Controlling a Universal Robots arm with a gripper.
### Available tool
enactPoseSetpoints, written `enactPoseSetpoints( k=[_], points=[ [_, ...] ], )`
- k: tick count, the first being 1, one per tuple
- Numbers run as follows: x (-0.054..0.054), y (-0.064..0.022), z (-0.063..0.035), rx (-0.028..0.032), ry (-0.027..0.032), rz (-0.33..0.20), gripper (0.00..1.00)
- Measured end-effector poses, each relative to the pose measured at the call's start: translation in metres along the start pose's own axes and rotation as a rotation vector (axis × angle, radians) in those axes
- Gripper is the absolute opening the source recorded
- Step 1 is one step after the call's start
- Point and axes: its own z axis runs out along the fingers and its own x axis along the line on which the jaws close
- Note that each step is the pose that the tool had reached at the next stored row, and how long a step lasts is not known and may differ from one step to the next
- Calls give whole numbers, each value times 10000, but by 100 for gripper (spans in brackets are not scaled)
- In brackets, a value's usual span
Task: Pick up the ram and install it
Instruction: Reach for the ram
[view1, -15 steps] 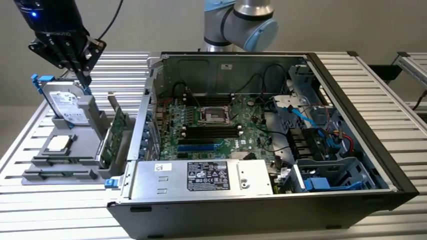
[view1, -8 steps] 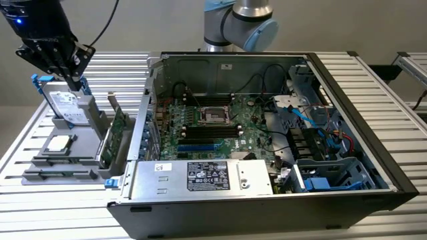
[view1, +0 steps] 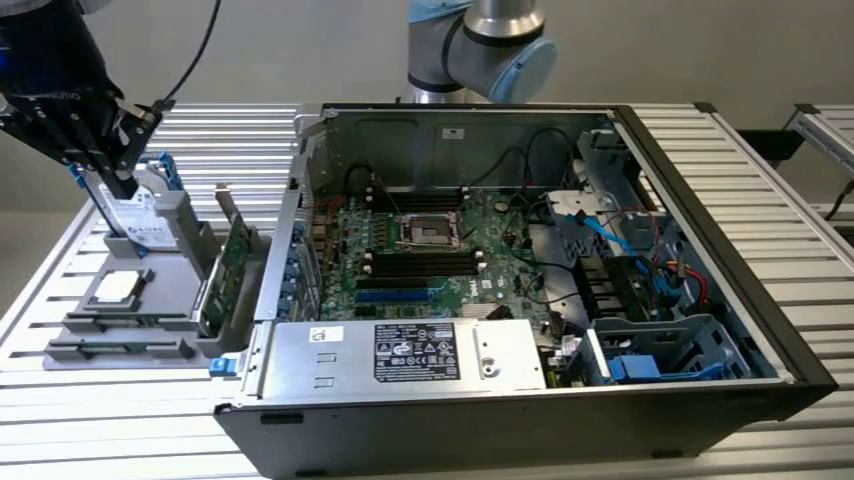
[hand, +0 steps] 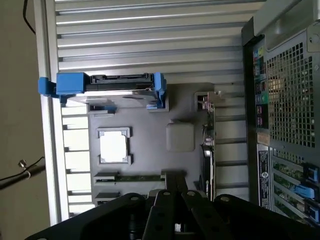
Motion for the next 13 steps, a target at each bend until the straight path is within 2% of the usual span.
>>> enactPoseSetpoints(
  k=[7,13],
  points=[
    [71,-237,18,0,4,0,11],
    [121,-346,51,17,90,4,11]
  ],
)
